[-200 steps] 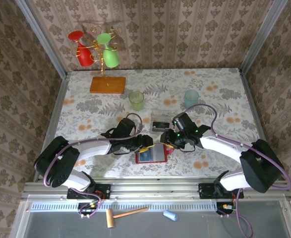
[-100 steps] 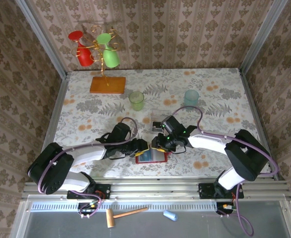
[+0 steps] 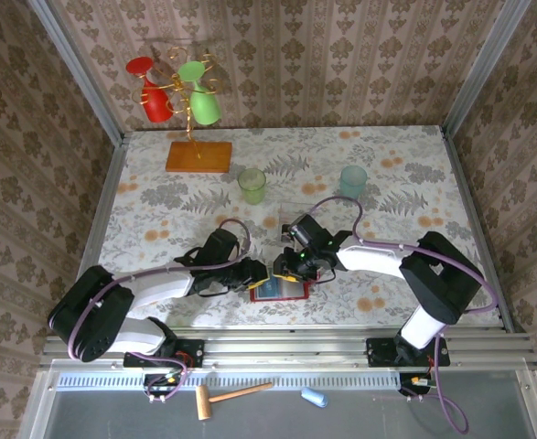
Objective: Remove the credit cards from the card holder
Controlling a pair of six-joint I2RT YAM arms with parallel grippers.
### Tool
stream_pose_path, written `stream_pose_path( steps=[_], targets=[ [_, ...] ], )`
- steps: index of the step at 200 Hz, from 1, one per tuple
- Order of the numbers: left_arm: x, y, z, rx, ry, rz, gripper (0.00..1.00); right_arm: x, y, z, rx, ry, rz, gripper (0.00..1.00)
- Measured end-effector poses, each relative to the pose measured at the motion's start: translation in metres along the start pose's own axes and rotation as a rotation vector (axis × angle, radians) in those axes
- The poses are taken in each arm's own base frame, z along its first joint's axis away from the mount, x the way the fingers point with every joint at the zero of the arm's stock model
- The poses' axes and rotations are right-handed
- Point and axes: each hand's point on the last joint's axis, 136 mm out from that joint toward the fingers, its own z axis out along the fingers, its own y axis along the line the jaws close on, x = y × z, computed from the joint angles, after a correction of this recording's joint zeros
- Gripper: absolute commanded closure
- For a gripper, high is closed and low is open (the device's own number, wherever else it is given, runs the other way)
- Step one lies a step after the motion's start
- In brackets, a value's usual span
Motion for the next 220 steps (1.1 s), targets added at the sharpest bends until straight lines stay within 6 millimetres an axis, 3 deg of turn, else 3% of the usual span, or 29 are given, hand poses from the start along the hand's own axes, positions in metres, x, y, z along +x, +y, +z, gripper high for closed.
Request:
stream_pose_path(
  steps=[130, 220],
  targets=[
    [0.003, 0.015, -0.002, -0.061, 0.006, -0.011, 0.72, 0.002, 0.006, 0.014, -0.014, 0.028, 0.0, 0.73],
    [0.003, 0.019, -0.003, -0.074, 0.005, -0.018, 0.72, 0.004, 0.003, 0.018, -0.006, 0.038, 0.006, 0.7]
  ],
)
